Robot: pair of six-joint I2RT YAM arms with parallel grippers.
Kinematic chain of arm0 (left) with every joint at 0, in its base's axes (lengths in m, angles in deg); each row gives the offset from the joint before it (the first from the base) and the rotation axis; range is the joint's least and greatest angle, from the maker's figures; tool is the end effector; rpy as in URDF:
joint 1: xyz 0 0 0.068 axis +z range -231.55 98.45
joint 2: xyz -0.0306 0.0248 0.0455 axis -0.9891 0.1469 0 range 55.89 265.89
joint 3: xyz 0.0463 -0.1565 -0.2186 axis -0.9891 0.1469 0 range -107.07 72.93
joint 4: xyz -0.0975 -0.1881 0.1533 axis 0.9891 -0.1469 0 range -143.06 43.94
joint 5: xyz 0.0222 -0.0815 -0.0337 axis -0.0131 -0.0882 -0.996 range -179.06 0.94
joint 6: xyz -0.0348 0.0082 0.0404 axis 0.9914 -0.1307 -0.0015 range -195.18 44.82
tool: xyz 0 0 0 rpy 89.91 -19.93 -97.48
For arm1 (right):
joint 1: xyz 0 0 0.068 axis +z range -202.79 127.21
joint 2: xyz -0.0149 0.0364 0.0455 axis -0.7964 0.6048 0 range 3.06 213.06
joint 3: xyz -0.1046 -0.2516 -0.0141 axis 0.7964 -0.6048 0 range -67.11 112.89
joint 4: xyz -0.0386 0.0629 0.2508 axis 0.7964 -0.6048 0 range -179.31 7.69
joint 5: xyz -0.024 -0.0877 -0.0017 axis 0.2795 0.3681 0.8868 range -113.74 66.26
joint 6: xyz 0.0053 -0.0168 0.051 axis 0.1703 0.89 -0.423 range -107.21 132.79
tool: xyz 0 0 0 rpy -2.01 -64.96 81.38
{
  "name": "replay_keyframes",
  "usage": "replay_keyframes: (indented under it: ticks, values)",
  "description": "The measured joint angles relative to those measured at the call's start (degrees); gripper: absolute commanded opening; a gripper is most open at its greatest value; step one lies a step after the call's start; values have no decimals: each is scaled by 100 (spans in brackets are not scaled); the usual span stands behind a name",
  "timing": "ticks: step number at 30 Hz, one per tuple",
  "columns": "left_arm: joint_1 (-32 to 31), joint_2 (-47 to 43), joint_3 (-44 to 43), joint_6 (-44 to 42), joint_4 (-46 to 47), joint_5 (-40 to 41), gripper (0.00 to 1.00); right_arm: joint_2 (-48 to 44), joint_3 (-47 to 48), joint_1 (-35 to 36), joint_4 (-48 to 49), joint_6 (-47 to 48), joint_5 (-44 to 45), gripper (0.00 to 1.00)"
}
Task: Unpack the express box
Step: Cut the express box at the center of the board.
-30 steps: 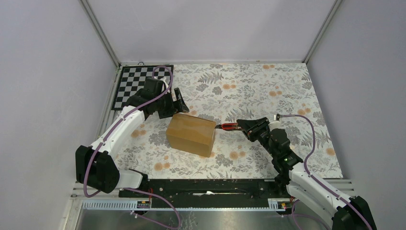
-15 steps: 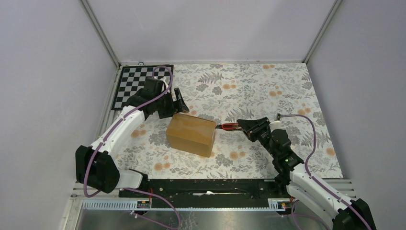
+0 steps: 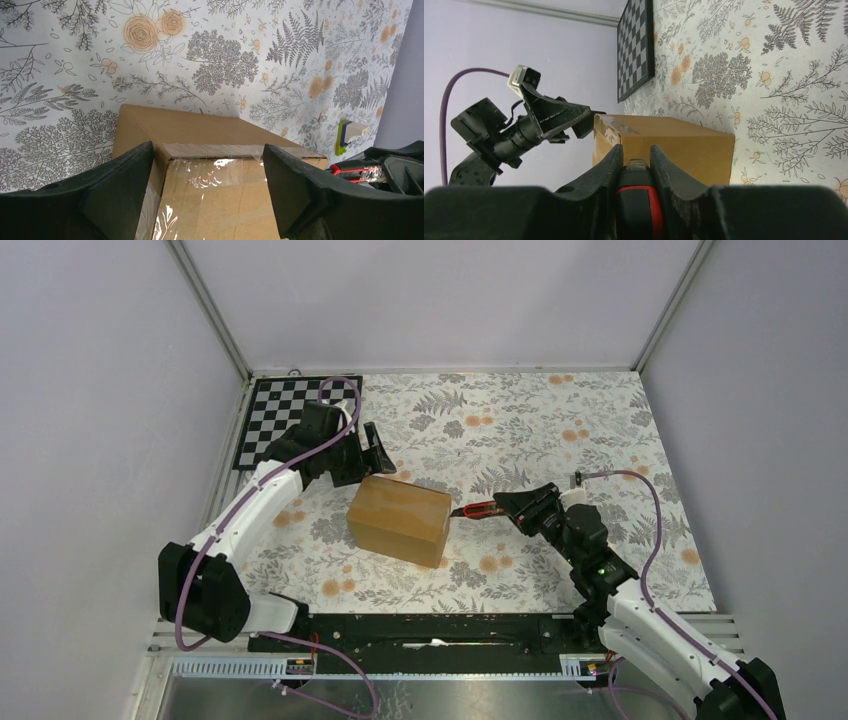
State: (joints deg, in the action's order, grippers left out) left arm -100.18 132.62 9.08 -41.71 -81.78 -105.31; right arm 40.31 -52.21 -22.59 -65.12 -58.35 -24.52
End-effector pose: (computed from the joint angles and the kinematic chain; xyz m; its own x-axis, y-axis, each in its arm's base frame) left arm 0.2652 -0.0999 0.2931 -0.8588 -0.2693 -0.4359 0.0100 0.8417 -0.5399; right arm 0.1454 0.0850 0.2256 -0.5121 0.7968 -0.3208 -0.0929 0.3200 0.9429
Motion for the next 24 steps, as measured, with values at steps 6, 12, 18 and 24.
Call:
replay_keyframes:
  ticks: [6,12,18,24]
  values:
    - [2,267,-31,-46,122,-94,82,4,101,44,-286,374,-61,0]
    - [2,933,-468,-76,275,-310,82,188,343,527,-584,750,96,0]
    - [-7,1834,-1198,-96,584,-691,82,557,625,1263,-549,988,264,0]
    - [-188,2459,-1718,-114,761,-1051,82,1040,914,1703,-369,1158,275,0]
